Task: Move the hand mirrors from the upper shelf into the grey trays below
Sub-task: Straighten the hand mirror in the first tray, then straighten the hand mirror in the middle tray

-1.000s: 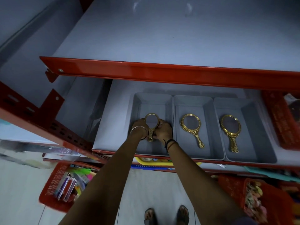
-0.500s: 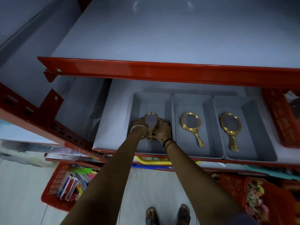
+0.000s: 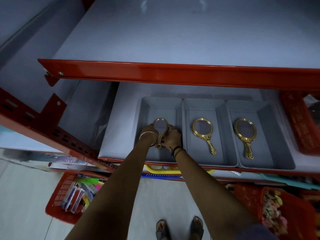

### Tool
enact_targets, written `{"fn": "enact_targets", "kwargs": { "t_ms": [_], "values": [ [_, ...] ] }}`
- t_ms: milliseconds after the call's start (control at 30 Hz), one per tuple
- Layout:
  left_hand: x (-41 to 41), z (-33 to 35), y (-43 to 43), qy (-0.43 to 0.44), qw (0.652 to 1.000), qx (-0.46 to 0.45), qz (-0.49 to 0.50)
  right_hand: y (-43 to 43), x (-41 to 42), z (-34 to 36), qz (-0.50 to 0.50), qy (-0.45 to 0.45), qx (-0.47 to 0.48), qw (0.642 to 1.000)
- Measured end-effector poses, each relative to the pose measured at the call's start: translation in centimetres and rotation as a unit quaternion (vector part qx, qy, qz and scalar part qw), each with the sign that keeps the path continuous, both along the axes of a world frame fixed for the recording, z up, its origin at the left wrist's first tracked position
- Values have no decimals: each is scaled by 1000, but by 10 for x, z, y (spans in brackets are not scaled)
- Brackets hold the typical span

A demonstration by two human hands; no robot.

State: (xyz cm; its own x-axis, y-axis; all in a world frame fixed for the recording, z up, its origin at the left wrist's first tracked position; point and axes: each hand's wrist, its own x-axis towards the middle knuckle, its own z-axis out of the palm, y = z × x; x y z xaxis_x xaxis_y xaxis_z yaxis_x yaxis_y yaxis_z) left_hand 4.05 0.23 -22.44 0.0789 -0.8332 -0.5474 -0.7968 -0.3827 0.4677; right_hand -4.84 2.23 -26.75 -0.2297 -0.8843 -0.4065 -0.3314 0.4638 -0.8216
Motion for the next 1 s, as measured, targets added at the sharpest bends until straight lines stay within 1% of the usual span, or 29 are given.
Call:
{"fn": "enact_targets", "kwargs": {
  "t_ms": [100,200,267,367,500,533,567,633,700,767,833,900,1000],
  "values": [
    [1,2,0,-5,1000,5,-2,-1,-1,-3,8,29,6,1000],
    [1,6,2,-22,1000,9,-7,3,-1,7,9,46,9,999],
    [1,8,2,-31,999,-9,11,6,-1,16,-7,61,13,998],
    [1,16,0,-23,996,-67,60,12,-6,38,-26,28,1,999],
    [-13,38,6,37,985,-154,75,27,-39,64,-34,-66,-58,996],
    [-20,41,10,60,981,-170,71,32,-52,68,-42,-70,-67,994],
    [-30,44,14,91,976,-187,66,38,-67,73,-50,-58,-80,994],
    [-54,44,25,159,964,-205,60,49,-101,78,-61,21,-90,994],
    [-78,38,36,191,962,-190,47,58,-132,78,-63,124,-74,987],
    [-105,35,47,208,965,-155,22,64,-157,76,-42,179,-30,983],
    [-129,34,60,197,975,-98,-16,63,-168,69,3,206,26,978],
    [-145,29,67,146,986,-63,-55,58,-171,63,48,220,56,973],
    [-158,23,68,113,992,-13,-55,49,-170,58,74,218,86,969]
  ]
}}
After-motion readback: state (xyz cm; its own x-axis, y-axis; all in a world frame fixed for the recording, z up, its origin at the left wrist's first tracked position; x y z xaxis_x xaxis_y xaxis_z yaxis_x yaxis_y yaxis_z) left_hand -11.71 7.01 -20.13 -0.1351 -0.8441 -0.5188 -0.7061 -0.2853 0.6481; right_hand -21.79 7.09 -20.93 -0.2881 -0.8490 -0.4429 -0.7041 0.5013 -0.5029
